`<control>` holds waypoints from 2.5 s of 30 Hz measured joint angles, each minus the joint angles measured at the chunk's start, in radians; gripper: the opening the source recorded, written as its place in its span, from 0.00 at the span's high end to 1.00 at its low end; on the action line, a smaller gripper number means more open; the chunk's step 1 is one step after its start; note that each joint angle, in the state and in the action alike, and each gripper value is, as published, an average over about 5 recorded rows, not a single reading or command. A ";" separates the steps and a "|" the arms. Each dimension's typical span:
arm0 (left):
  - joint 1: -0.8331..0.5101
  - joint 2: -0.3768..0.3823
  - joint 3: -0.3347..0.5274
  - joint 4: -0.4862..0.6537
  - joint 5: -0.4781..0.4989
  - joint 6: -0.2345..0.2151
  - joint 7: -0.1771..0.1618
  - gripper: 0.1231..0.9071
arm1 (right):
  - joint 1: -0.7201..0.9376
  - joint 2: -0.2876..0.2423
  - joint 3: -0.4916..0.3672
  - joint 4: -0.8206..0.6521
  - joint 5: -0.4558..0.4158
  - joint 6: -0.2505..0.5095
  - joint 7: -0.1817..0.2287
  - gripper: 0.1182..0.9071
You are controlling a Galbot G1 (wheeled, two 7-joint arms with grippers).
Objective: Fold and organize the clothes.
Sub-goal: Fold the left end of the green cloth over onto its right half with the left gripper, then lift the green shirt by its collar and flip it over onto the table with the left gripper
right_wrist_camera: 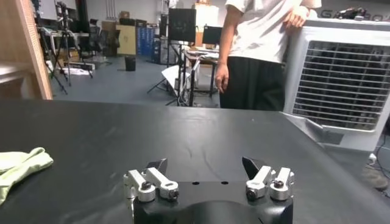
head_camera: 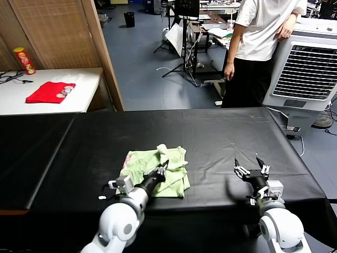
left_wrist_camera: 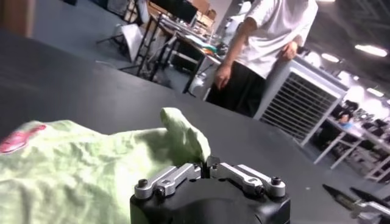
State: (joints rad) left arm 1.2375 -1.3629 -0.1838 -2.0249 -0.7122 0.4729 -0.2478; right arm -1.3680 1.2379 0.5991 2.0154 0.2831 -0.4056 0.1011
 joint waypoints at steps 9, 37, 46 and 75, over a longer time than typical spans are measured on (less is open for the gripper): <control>-0.001 -0.045 0.001 0.039 0.048 -0.019 0.006 0.93 | 0.028 -0.006 -0.036 -0.017 0.001 0.008 -0.025 0.14; 0.164 -0.011 -0.276 -0.082 0.171 -0.032 0.052 0.14 | 0.274 0.018 -0.508 -0.167 -0.132 -0.003 -0.063 0.14; 0.171 -0.016 -0.314 -0.039 0.164 -0.053 0.087 0.14 | 0.257 0.050 -0.482 -0.170 -0.240 0.094 0.011 0.14; 0.144 -0.023 -0.375 0.101 -0.120 -0.075 0.120 0.78 | 0.137 0.044 -0.370 -0.020 -0.133 0.113 -0.040 0.14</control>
State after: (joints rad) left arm 1.3816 -1.3863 -0.5588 -1.9239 -0.8323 0.3975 -0.1275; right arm -1.2313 1.2817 0.2294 1.9955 0.1496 -0.2927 0.0616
